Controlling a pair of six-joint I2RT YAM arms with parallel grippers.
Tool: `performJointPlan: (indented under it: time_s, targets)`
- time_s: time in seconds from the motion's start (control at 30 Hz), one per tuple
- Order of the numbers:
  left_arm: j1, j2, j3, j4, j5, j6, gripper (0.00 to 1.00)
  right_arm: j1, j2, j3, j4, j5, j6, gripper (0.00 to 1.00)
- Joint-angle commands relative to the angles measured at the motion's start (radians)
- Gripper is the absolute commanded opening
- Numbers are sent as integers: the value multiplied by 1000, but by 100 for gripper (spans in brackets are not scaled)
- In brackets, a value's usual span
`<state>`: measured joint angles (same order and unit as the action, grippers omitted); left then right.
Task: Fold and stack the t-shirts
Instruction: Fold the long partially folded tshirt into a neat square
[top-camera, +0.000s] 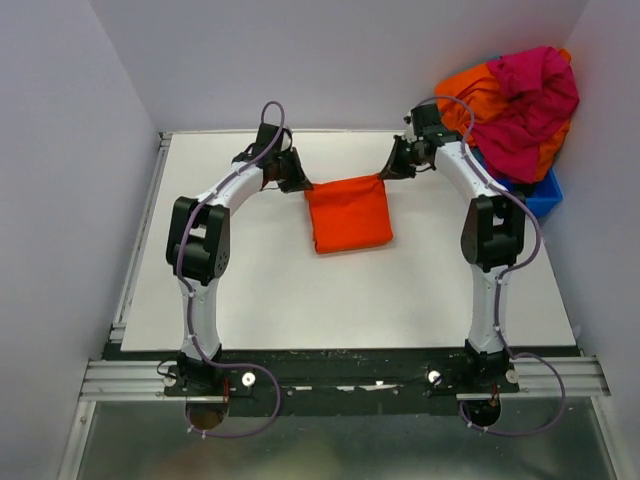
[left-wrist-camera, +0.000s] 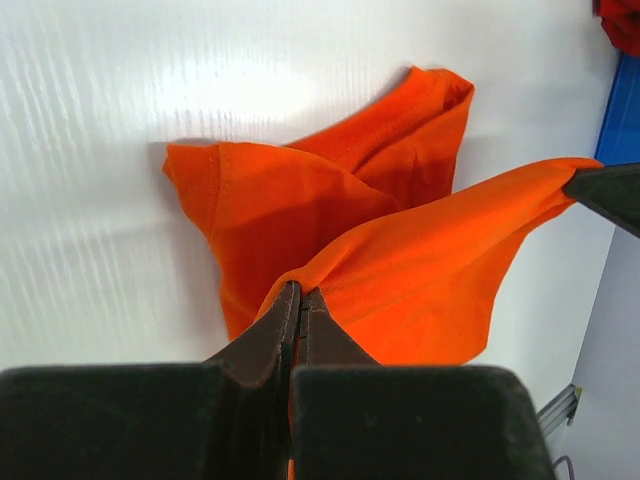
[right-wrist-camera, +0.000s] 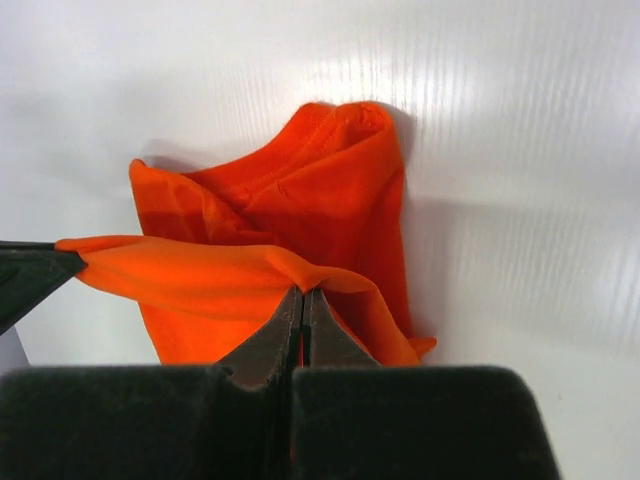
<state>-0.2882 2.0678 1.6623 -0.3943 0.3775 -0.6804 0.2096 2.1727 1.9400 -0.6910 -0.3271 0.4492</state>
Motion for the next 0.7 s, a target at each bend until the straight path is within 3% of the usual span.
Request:
performJointPlan:
  time_s: [0.0,0.03,0.07,0.13,0.17,0.23,0.37,0.47,0.67]
  targets:
    - [29,77,70,43,5,-4,2,-12,131,143,28,-122,-21,7]
    - [35,83,62,70,-2,-10,6,-12,159,175,37,-130,-21,9]
    - [43,89,56,113,-6,-16,22,-13,177,209,51,-127,-18,15]
    - [52,116,83,156,-5,-12,57,-13,202,243,74,-115,-18,61]
    - [52,127,108,147,-3,10,75,-15,203,247,76,-104,-20,80]
    - [50,112,93,147,-21,44,87,-15,176,211,80,-87,-44,84]
    - [52,-18,-117,286,-46,29,90,-18,8,-72,235,-9,-75,81]
    - [49,-77,-257,388,-8,-8,85,-19,-69,-232,329,-35,-89,77]
    - [24,-43,-302,456,9,-30,82,-19,-22,-242,302,-36,-73,73]
